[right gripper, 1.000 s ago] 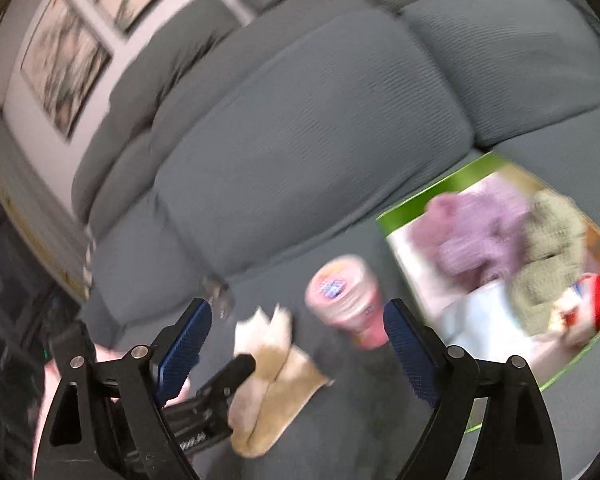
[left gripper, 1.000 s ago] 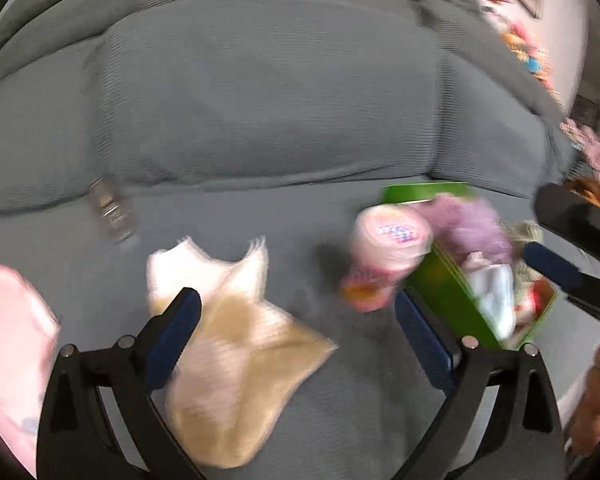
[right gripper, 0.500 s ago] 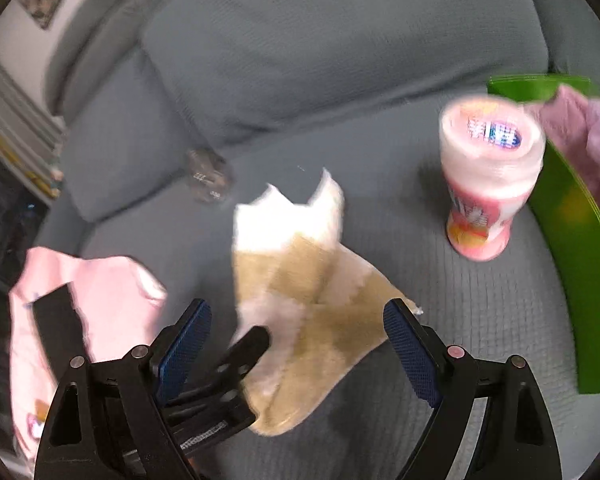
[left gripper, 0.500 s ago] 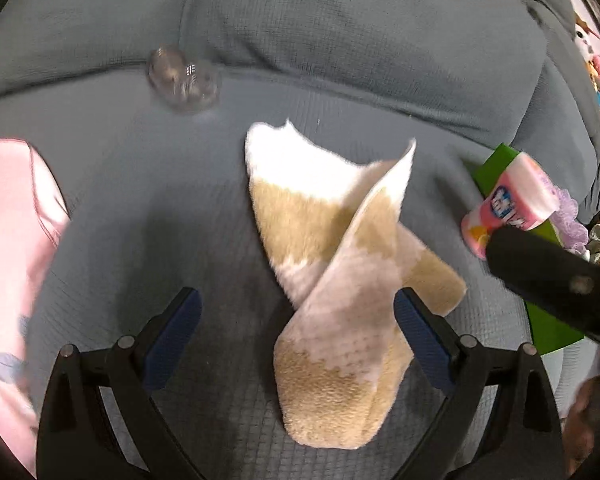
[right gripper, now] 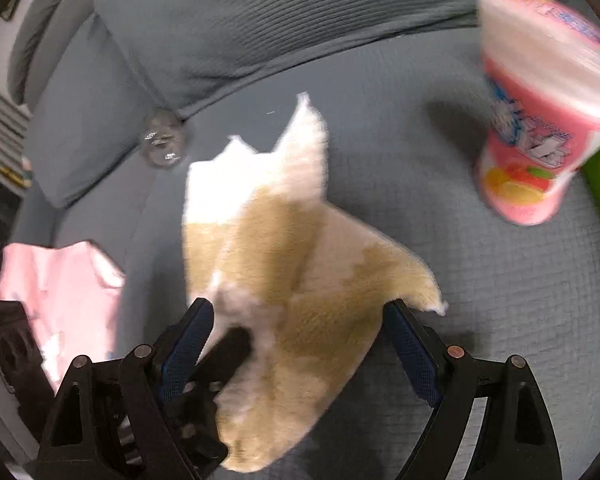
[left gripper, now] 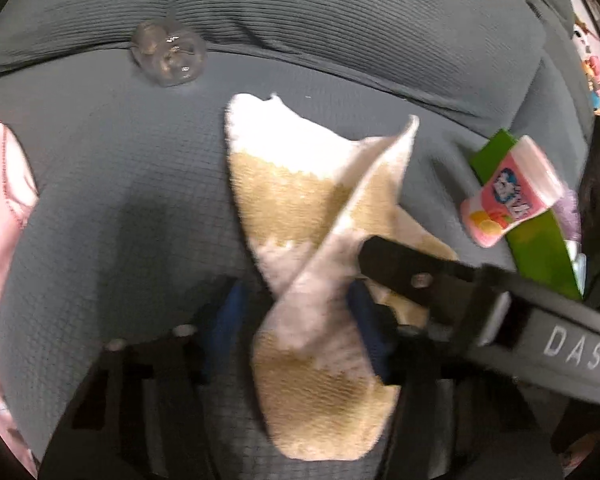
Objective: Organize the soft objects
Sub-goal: 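Reach the right gripper down and close it on the beige towel, then carry the towel with the right gripper over the green box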
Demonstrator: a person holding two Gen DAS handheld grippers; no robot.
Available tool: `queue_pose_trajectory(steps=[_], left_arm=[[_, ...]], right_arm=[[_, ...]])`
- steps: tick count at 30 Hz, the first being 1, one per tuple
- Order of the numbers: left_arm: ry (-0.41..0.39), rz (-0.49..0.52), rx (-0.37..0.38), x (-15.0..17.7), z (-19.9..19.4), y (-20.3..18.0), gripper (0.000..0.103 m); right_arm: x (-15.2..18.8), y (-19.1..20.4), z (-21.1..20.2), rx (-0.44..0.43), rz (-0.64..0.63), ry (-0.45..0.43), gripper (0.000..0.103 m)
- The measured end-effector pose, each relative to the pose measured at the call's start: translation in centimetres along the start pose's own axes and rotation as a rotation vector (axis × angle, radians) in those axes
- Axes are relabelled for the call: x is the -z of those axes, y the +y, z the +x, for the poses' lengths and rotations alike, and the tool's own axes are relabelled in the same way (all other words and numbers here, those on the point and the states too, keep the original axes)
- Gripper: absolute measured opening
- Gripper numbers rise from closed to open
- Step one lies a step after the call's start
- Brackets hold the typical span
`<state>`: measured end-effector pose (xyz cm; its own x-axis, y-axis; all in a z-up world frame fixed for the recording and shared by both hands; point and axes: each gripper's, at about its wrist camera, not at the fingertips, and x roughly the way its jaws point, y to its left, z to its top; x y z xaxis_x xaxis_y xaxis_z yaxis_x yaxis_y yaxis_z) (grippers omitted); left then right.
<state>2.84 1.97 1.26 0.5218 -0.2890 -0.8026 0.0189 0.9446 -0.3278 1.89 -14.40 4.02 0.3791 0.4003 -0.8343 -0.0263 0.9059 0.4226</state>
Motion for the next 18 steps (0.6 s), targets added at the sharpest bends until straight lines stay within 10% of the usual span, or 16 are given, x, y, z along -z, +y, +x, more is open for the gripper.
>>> queue_pose_trajectory(steps=[5, 18], left_arm=[[0.012, 0.050, 0.047, 0.3, -0.1, -1.5, 0.017], [-0.250, 0.251, 0.067, -0.3, -9.5, -9.7, 0.017]], right_arm=[[0.3, 0.8, 0.6, -0.079, -0.020, 0.041, 0.039], [0.6, 1.8, -12.0, -0.174, -0.126, -0.254, 0.037]])
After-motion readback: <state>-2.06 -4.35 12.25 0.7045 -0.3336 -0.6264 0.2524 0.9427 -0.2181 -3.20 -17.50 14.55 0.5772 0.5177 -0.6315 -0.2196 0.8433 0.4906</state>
